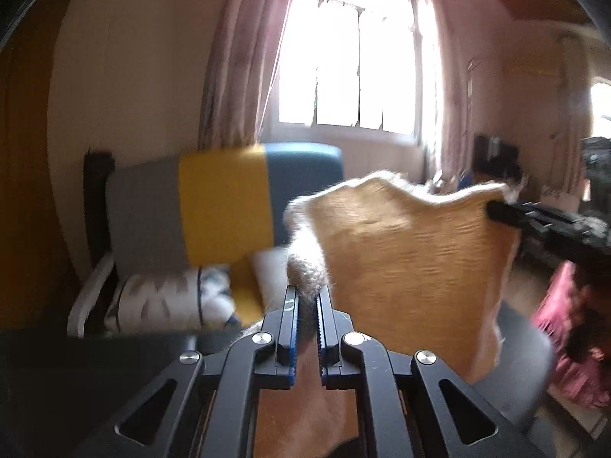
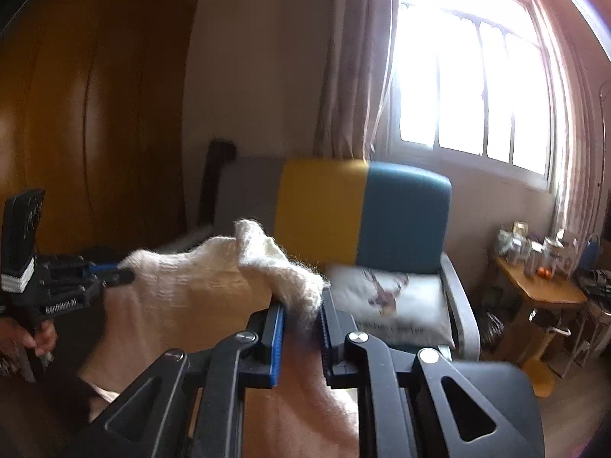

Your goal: Fold clothes

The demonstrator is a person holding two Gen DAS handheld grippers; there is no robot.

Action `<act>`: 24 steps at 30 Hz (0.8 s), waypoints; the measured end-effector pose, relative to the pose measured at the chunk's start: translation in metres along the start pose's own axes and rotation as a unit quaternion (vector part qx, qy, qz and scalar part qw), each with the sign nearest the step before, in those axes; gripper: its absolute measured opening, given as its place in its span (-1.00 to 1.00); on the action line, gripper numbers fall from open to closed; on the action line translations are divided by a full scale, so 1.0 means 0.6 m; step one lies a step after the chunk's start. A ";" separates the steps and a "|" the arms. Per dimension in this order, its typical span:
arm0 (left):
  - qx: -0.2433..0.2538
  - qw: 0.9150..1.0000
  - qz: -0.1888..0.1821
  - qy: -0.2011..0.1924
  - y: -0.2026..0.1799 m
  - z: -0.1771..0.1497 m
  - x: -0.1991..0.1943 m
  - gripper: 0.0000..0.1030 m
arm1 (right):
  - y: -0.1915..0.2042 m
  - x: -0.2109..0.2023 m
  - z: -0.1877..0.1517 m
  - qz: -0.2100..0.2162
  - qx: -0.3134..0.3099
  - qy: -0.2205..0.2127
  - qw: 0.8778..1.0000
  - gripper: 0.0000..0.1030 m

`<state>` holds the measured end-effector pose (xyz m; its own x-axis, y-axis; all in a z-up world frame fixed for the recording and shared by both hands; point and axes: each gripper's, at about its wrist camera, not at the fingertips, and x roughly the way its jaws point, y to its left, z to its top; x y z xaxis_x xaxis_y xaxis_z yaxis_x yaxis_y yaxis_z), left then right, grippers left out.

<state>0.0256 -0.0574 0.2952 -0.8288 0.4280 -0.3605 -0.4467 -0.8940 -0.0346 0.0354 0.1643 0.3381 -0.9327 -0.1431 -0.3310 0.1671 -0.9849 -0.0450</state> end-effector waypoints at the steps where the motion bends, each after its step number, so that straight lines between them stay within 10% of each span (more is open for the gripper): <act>1: -0.002 1.000 -0.005 -0.012 -0.003 0.015 -0.019 -0.84 | 0.008 -0.011 0.016 0.001 -0.005 -0.012 1.000 -0.72; 15: 0.022 0.983 -0.049 -0.174 -0.060 0.161 -0.250 -0.99 | 0.122 -0.139 0.179 0.057 -0.032 -0.150 0.987 -0.73; 20: 0.035 0.990 -0.027 -0.137 -0.057 0.129 -0.240 -0.96 | 0.172 -0.134 0.188 0.078 -0.064 -0.156 0.983 -0.73; 22: 0.018 0.994 -0.015 -0.106 -0.039 0.092 -0.211 -0.75 | 0.181 -0.115 0.175 0.067 -0.066 -0.151 0.984 -0.73; 24: -0.002 0.997 -0.006 -0.079 -0.016 0.044 -0.179 0.13 | 0.176 -0.091 0.162 0.068 -0.057 -0.148 0.985 -0.73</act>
<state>0.1099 -0.0913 0.3586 -0.8663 0.4538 -0.2087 -0.4558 -0.8891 -0.0415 0.0730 0.0586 0.4433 -0.9487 -0.3118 -0.0536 0.3162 -0.9396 -0.1309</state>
